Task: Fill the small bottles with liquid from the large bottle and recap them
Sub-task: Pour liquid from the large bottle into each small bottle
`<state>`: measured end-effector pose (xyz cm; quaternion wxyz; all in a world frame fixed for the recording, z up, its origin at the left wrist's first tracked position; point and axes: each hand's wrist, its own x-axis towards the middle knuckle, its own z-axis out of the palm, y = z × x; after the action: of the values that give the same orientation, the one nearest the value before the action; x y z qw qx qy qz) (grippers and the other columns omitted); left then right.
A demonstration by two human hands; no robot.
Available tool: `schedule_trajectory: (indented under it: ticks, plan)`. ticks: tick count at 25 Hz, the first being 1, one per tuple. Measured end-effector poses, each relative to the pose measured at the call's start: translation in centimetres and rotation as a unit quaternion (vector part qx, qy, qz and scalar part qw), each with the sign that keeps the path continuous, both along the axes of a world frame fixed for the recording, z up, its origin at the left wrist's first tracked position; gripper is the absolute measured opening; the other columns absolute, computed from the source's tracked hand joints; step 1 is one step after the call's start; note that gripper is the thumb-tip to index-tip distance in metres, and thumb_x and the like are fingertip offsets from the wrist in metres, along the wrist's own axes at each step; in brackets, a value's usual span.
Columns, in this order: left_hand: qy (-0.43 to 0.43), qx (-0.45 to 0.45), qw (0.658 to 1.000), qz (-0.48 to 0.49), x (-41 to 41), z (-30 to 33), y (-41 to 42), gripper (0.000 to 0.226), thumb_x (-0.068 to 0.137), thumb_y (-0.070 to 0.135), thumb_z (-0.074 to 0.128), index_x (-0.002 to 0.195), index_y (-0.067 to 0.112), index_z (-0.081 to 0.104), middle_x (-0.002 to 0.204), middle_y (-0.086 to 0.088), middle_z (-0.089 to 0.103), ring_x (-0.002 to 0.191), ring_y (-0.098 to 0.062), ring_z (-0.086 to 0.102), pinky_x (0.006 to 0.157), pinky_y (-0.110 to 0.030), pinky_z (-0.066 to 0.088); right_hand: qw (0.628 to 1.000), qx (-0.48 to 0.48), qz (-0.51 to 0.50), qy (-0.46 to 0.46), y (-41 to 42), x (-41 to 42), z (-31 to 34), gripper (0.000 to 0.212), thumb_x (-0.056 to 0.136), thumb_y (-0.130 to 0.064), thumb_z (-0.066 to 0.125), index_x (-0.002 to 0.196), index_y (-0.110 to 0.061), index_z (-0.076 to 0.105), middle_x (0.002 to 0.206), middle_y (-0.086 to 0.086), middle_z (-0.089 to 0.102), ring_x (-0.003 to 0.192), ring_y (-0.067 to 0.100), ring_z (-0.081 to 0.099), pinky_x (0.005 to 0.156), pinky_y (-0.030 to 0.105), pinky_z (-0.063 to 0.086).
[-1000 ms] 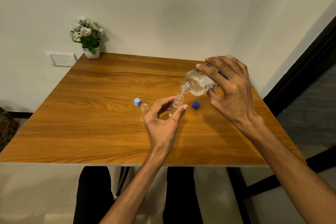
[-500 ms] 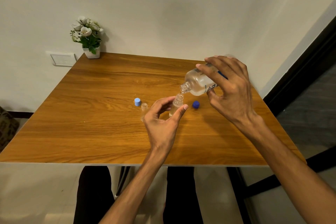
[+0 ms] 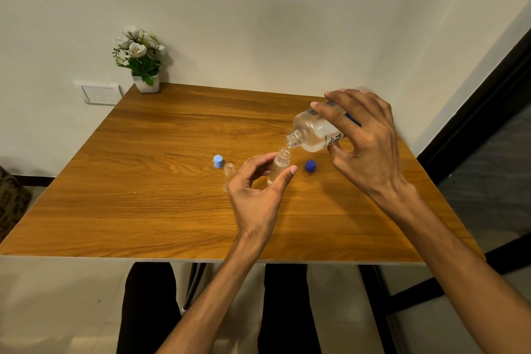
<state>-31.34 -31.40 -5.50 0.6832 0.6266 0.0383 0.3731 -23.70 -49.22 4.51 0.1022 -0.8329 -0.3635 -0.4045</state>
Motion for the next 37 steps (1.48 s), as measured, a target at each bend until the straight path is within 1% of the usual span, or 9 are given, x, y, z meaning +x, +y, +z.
schedule_trajectory:
  ticks: [9, 19, 23, 25, 28, 30, 32, 34, 37]
  plan:
    - [0.01, 0.012, 1.0, 0.002, -0.2, 0.1, 0.0, 0.038, 0.074, 0.017, 0.094, 0.108, 0.012, 0.079, 0.102, 0.001, 0.08, 0.094, -0.021, 0.075, 0.082, -0.032, 0.061, 1.0, 0.002, 0.001, 0.017, 0.0, -0.4, -0.9, 0.069, 0.075, -0.005, 0.083, 0.142, -0.013, 0.065, 0.145, 0.015, 0.063, 0.138, 0.038, 0.054, 0.116, 0.055, 0.038]
    - [0.027, 0.001, 1.0, -0.005, -0.1, -0.5, -0.5, 0.036, 0.074, 0.014, 0.095, 0.106, 0.016, 0.079, 0.102, 0.003, 0.079, 0.095, -0.019, 0.074, 0.083, -0.031, 0.061, 0.997, 0.057, -0.011, 0.058, -0.5, -0.9, -3.4, 0.073, 0.069, -0.006, 0.083, 0.14, -0.015, 0.066, 0.143, 0.009, 0.065, 0.135, 0.031, 0.056, 0.112, 0.052, 0.04]
    - [0.047, 0.008, 0.999, -0.018, 0.8, -1.4, -0.8, 0.037, 0.073, 0.019, 0.095, 0.105, 0.027, 0.078, 0.101, 0.007, 0.079, 0.096, -0.017, 0.075, 0.083, -0.027, 0.06, 0.985, 0.114, -0.039, 0.124, -0.5, -1.4, -6.0, 0.078, 0.068, -0.013, 0.083, 0.143, -0.02, 0.064, 0.14, 0.004, 0.067, 0.131, 0.024, 0.058, 0.107, 0.041, 0.041]
    - [0.086, 0.01, 0.996, -0.021, 2.1, -2.2, -0.9, 0.039, 0.072, 0.02, 0.096, 0.107, 0.022, 0.079, 0.103, 0.005, 0.08, 0.097, -0.015, 0.075, 0.083, -0.024, 0.06, 0.964, 0.175, -0.056, 0.19, -0.3, -1.6, -7.7, 0.08, 0.068, -0.016, 0.088, 0.144, -0.023, 0.062, 0.136, 0.0, 0.069, 0.126, 0.019, 0.06, 0.102, 0.032, 0.043]
    - [0.157, 0.031, 0.986, -0.035, 4.7, -3.3, -0.9, 0.045, 0.071, 0.02, 0.097, 0.111, 0.015, 0.078, 0.105, -0.002, 0.08, 0.098, -0.017, 0.076, 0.088, -0.034, 0.064, 0.907, 0.287, -0.07, 0.3, -0.1, -1.8, -10.3, 0.083, 0.069, -0.025, 0.095, 0.143, -0.026, 0.059, 0.131, -0.016, 0.064, 0.114, 0.007, 0.062, 0.091, 0.015, 0.048]
    - [0.198, 0.046, 0.978, -0.044, 6.3, -3.7, -0.9, 0.047, 0.072, 0.021, 0.096, 0.113, 0.015, 0.075, 0.107, -0.003, 0.079, 0.099, -0.018, 0.076, 0.091, -0.04, 0.065, 0.874, 0.342, -0.08, 0.337, 0.0, -1.8, -11.7, 0.082, 0.068, -0.027, 0.096, 0.141, -0.026, 0.06, 0.126, -0.021, 0.062, 0.108, 0.002, 0.062, 0.088, 0.017, 0.053]
    - [0.221, 0.062, 0.972, -0.048, 7.7, -4.0, -0.8, 0.047, 0.073, 0.021, 0.095, 0.114, 0.013, 0.075, 0.107, -0.005, 0.079, 0.1, -0.019, 0.076, 0.09, -0.043, 0.065, 0.849, 0.388, -0.081, 0.349, 0.0, -1.4, -12.7, 0.078, 0.067, -0.027, 0.097, 0.136, -0.022, 0.062, 0.124, -0.016, 0.068, 0.105, 0.0, 0.064, 0.086, 0.018, 0.057]
    - [0.235, 0.078, 0.967, -0.054, 8.6, -4.4, -0.7, 0.046, 0.073, 0.02, 0.095, 0.114, 0.012, 0.074, 0.107, -0.005, 0.079, 0.1, -0.02, 0.076, 0.09, -0.044, 0.065, 0.825, 0.43, -0.074, 0.359, 0.0, -0.9, -13.1, 0.077, 0.067, -0.025, 0.098, 0.135, -0.019, 0.062, 0.124, -0.01, 0.071, 0.108, -0.002, 0.066, 0.083, 0.013, 0.057]
    - [0.242, 0.095, 0.963, -0.066, 9.1, -4.8, -0.7, 0.047, 0.075, 0.02, 0.094, 0.115, 0.013, 0.071, 0.109, -0.005, 0.078, 0.103, -0.02, 0.076, 0.091, -0.044, 0.065, 0.803, 0.461, -0.063, 0.373, 0.1, -0.3, -13.4, 0.077, 0.068, -0.022, 0.098, 0.134, -0.023, 0.06, 0.122, -0.012, 0.069, 0.112, -0.003, 0.066, 0.086, 0.012, 0.056]
